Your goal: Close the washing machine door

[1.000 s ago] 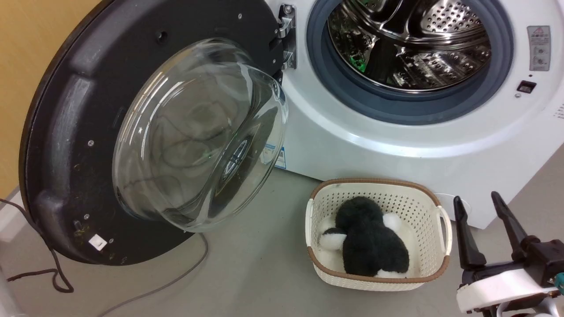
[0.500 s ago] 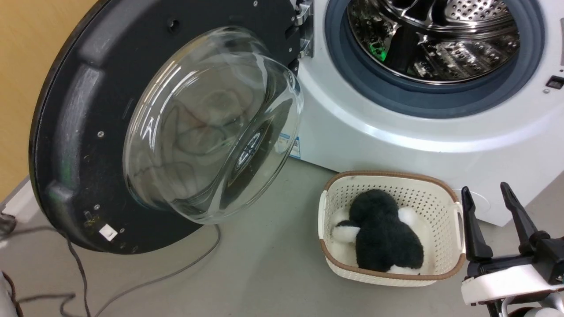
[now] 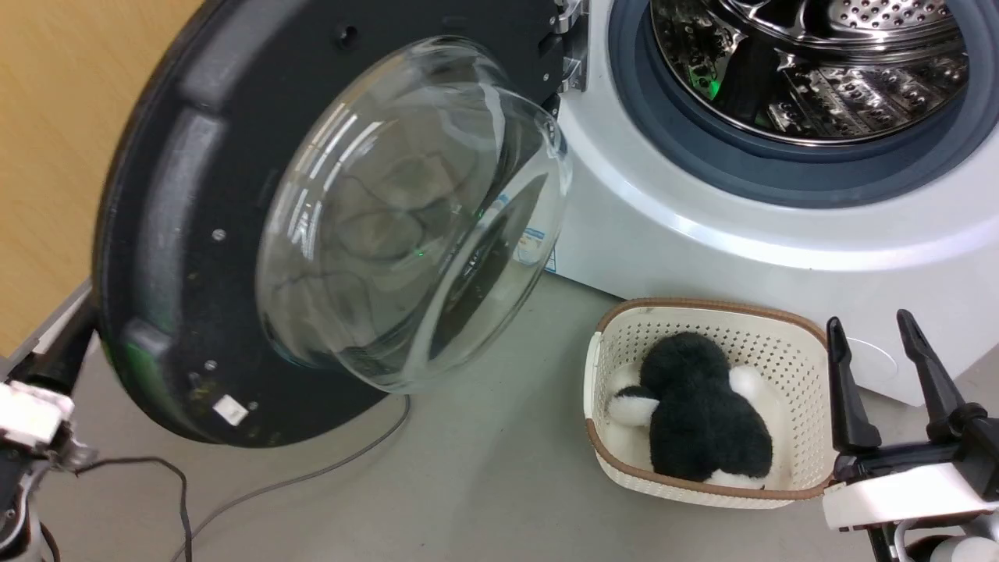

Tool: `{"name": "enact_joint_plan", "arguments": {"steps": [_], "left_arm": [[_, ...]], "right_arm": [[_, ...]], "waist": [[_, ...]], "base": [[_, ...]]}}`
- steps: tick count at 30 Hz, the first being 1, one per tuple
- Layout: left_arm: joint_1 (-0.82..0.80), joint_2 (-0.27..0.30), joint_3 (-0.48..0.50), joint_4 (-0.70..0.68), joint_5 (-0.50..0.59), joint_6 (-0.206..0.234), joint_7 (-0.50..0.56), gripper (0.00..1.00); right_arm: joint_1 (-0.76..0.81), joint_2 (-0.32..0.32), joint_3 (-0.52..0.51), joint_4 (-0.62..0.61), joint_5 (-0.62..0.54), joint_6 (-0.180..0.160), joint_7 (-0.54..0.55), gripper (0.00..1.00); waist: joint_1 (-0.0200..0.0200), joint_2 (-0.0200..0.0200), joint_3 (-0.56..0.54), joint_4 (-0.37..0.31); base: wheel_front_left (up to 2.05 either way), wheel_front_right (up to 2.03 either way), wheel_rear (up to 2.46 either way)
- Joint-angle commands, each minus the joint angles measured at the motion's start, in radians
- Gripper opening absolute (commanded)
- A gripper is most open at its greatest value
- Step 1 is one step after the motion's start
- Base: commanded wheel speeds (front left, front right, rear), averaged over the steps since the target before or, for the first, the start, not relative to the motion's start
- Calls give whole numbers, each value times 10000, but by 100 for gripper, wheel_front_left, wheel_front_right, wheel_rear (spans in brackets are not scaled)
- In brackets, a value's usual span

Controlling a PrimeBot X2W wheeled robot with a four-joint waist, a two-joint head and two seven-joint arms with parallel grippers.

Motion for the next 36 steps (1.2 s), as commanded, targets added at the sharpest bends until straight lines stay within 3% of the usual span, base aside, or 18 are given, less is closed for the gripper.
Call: {"name": "enact_joint_plan", "arguments": {"steps": [1,14,20,26,36], "left_arm": [[277,109,-240,-143,-374,-79,224,0],[1844,740,-3053,-3235,-2139,-221,1117,0],[1878,842,-4562,-4392,-1976,-222,867,0],[1498,456,-5798,-4442,-1906,-222,281,0],[372,-535,-8024,-3133,-1889,-222,-1386,0]], "right_arm": [[-169,38,-60,-21,84,7,-110,100],[-122,43,-301,89,565,8,-382,100],[-84,43,-197,159,641,8,-383,100],[-112,43,-278,179,618,8,-383,100],[-308,43,-328,222,664,8,-383,100]], "waist": [[-1,0,9,48],[-1,0,-138,476],[-1,0,-333,91],[-1,0,-382,-403],[-1,0,-335,-1808]], "base": [[0,0,0],[0,0,0],[0,0,0],[0,0,0],[0,0,0]]}}
